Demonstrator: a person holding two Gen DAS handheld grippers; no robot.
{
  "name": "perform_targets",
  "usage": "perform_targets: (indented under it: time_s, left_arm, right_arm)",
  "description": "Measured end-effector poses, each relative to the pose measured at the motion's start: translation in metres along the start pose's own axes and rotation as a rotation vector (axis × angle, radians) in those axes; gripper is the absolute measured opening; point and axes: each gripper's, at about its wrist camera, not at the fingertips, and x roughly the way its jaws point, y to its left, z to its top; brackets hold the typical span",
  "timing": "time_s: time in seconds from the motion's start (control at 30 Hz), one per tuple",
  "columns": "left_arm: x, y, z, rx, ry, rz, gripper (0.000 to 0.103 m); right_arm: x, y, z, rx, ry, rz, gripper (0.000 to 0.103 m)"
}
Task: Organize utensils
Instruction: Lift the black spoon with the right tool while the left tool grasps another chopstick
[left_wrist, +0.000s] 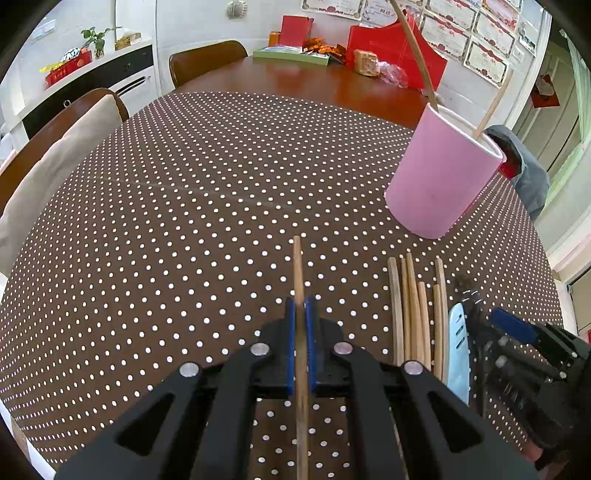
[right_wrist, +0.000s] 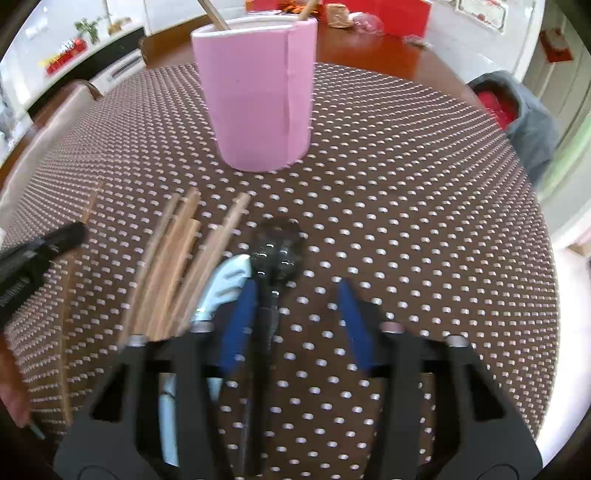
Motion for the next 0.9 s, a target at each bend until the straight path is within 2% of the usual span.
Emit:
perform_targets:
  time_s: [0.1, 0.2, 0.4, 0.63, 0.9]
  left_arm:
    - [-0.002, 0.002, 0.000, 0.000, -0.003, 0.000, 0.006]
    - [-0.007, 0.001, 0.001, 0.004, -0.018, 0.004, 0.006]
    - [-0.022, -0.009, 0.008, 0.027, -0.053, 0.006, 0.006]
    - [-0.048, -0.023, 0.024, 0.057, -0.118, -0.011, 0.006]
    - [-0.088, -0.037, 0.047, 0.078, -0.227, -0.036, 0.006]
  right_arm:
    - [0.003, -0.008, 0.004, 0.055, 0.005, 0.022, 0.012]
    - [0.002, -0.016, 0.005, 0.103, 0.015, 0.056, 0.011]
    - [-0.013, -0.027, 0.004, 0.143, -0.015, 0.056, 0.011]
    - [-0.052, -0.031, 0.016, 0.152, -0.119, 0.057, 0.012]
    - [-0.097, -0.036, 0.033, 0.188, -0.242, 0.072, 0.012]
